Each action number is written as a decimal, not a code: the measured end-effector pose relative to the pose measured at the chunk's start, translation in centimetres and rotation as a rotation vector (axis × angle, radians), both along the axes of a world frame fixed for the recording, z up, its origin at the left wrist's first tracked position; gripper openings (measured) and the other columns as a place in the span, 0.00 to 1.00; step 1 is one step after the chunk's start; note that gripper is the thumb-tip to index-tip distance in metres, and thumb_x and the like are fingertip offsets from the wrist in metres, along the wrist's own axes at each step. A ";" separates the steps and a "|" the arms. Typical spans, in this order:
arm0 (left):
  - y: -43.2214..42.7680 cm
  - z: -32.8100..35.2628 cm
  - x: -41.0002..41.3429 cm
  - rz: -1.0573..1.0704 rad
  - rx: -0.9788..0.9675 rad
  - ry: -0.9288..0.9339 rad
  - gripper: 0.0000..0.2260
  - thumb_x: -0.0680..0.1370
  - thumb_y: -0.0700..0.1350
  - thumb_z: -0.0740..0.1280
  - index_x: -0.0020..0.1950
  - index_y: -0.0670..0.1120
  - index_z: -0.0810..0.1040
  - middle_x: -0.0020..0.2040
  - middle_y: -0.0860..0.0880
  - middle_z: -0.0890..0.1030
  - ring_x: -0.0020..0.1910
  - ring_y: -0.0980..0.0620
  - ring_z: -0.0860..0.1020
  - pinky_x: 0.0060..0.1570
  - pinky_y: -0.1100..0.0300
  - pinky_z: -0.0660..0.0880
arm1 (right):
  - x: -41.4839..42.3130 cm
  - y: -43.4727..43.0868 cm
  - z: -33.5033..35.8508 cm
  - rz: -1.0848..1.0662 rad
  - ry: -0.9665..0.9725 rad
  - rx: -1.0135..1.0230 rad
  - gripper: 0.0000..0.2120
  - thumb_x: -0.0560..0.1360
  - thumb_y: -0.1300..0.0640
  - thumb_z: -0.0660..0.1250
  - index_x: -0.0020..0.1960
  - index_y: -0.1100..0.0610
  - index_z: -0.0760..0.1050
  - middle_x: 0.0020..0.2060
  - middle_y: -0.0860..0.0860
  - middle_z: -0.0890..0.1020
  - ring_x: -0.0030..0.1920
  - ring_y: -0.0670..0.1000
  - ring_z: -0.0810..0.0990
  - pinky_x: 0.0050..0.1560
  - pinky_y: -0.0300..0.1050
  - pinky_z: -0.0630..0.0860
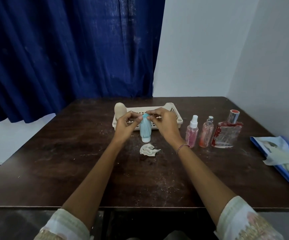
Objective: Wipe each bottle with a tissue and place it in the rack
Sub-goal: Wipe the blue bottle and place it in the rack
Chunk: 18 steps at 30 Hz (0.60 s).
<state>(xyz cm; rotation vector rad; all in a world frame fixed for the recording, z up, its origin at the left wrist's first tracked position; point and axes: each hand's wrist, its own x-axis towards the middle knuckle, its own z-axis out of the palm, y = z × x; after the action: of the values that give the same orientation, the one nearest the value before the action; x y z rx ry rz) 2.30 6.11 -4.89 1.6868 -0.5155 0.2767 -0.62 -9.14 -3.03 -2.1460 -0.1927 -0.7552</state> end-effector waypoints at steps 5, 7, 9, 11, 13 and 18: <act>-1.2 -1.0 0.1 -0.160 -0.221 0.219 0.03 0.77 0.44 0.66 0.43 0.48 0.75 0.47 0.48 0.78 0.52 0.48 0.76 0.57 0.49 0.73 | -0.1 -0.7 -1.6 0.059 -0.060 0.127 0.11 0.71 0.63 0.71 0.53 0.58 0.81 0.47 0.48 0.81 0.47 0.43 0.79 0.49 0.39 0.78; -1.7 -1.1 0.2 -0.187 -0.236 0.265 0.04 0.79 0.44 0.63 0.44 0.48 0.72 0.50 0.46 0.76 0.53 0.48 0.75 0.55 0.50 0.72 | -0.1 -1.3 -2.0 0.105 -0.067 0.175 0.12 0.71 0.63 0.71 0.53 0.58 0.81 0.49 0.48 0.81 0.50 0.43 0.79 0.51 0.41 0.78; -1.9 -1.2 0.3 -0.193 -0.244 0.292 0.06 0.80 0.41 0.59 0.44 0.47 0.70 0.49 0.48 0.75 0.52 0.51 0.74 0.53 0.53 0.72 | -0.1 -1.8 -2.0 0.150 -0.057 0.174 0.12 0.71 0.63 0.71 0.53 0.58 0.81 0.50 0.49 0.81 0.51 0.43 0.79 0.52 0.41 0.78; -2.0 -1.2 0.4 -0.201 -0.255 0.312 0.07 0.81 0.41 0.58 0.44 0.48 0.70 0.47 0.51 0.76 0.50 0.53 0.74 0.51 0.54 0.71 | -0.2 -2.1 -1.7 0.153 -0.056 0.158 0.10 0.70 0.64 0.72 0.51 0.58 0.81 0.48 0.49 0.81 0.46 0.43 0.79 0.46 0.36 0.78; -2.0 -1.3 0.6 -0.216 -0.254 0.328 0.06 0.81 0.42 0.58 0.44 0.49 0.69 0.49 0.51 0.76 0.53 0.52 0.74 0.51 0.55 0.72 | -0.3 -2.4 -1.2 0.091 -0.092 0.127 0.06 0.69 0.62 0.73 0.46 0.55 0.82 0.44 0.50 0.80 0.40 0.44 0.79 0.40 0.34 0.77; -2.1 -1.2 0.7 -0.282 -0.263 0.334 0.04 0.76 0.49 0.61 0.50 0.53 0.72 0.62 0.37 0.75 0.61 0.40 0.75 0.57 0.47 0.73 | -1.5 -2.5 -0.4 0.321 0.326 -0.007 0.05 0.67 0.59 0.75 0.41 0.51 0.82 0.37 0.48 0.84 0.29 0.41 0.77 0.35 0.35 0.76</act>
<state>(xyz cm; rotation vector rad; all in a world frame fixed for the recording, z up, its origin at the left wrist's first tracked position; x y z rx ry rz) 3.04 4.01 -6.13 1.3490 -0.4380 -0.1376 -2.16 -11.69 -3.43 -2.1400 -0.3554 -0.2178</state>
